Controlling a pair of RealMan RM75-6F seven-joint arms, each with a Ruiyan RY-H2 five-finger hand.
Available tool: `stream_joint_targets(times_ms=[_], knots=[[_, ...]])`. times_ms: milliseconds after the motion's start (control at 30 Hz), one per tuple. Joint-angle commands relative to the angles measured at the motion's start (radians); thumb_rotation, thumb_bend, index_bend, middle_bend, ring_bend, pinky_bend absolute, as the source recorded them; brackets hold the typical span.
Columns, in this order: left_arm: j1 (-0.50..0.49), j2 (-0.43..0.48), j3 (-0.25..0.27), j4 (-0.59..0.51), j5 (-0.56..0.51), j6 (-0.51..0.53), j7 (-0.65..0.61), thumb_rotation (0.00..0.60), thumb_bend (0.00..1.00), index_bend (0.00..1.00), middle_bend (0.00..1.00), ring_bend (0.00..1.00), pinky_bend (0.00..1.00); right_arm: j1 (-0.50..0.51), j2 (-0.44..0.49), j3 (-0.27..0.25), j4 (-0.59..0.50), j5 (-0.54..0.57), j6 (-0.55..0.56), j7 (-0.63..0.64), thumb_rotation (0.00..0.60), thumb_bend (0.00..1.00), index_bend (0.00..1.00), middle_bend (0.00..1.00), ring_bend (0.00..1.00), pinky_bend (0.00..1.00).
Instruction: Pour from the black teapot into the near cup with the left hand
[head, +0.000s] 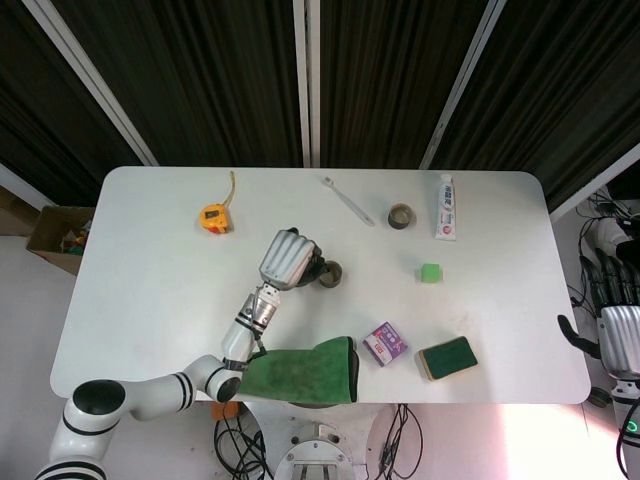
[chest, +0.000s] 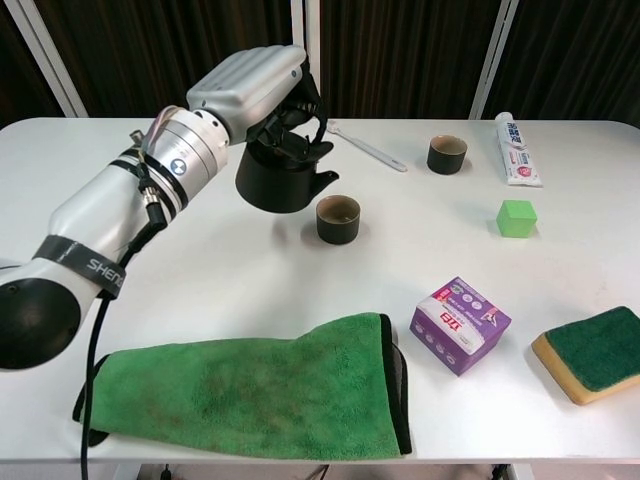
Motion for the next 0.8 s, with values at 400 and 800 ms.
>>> stream_joint_targets(times_ms=[400, 800], knots=[[-0.03, -0.033, -0.005, 0.065, 0.011, 0.006, 0.008, 0.6, 0.28, 1.0, 1.0, 1.0, 0.61, -0.001, -0.001, -0.001, 0.015, 0.005, -0.003, 0.016, 0.6, 0.22, 0.0, 0.0, 0.0, 0.0], [-0.061, -0.062, 0.002, 0.137, 0.038, 0.021, 0.018, 0.6, 0.28, 1.0, 1.0, 1.0, 0.61, 0.001, 0.001, -0.001, 0.02, 0.001, -0.003, 0.026, 0.6, 0.22, 0.0, 0.0, 0.0, 0.0]])
